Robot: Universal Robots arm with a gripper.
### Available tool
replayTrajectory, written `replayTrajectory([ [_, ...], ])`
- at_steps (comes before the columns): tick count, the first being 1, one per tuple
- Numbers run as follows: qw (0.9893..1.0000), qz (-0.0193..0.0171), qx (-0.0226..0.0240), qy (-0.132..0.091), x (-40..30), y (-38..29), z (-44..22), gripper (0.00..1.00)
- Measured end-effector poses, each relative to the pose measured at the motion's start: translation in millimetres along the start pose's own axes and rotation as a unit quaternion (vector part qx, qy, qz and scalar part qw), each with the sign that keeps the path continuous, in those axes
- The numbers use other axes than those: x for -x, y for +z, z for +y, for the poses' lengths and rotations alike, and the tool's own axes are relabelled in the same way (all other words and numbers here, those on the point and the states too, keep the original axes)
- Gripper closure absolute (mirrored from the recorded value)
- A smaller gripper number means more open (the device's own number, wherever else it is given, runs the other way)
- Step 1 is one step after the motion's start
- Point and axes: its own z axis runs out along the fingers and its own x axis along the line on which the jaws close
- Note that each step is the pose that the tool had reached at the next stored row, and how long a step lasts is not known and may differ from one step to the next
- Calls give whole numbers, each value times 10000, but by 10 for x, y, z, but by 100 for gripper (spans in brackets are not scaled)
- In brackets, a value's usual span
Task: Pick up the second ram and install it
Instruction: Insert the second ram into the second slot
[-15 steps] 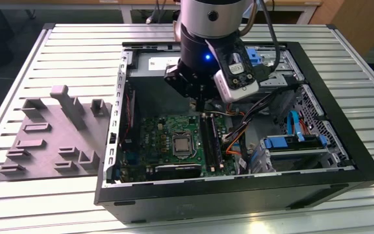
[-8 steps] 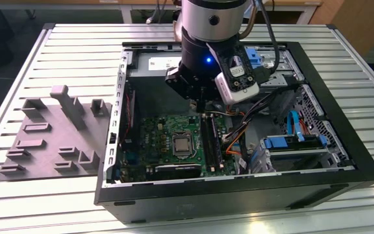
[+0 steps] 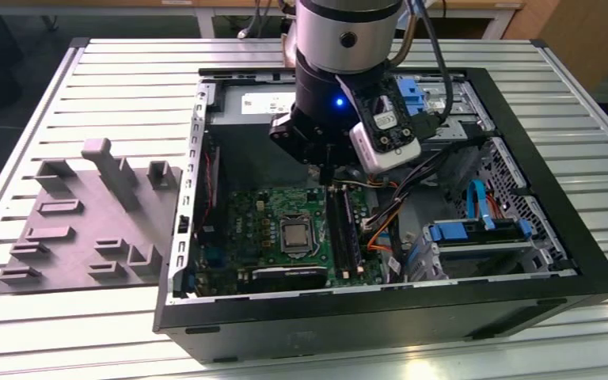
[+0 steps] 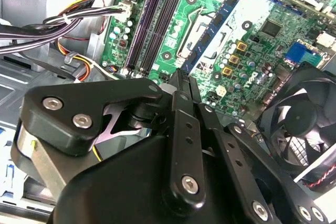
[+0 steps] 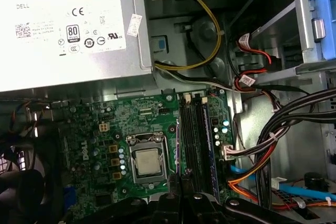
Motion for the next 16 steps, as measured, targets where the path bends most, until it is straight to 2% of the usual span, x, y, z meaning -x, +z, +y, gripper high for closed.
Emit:
replayTrajectory([
  [8, 10000, 1, 0, -19, 4, 46, -1, 88],
  [16, 10000, 0, 1, -21, 5, 53, -1, 88],
])
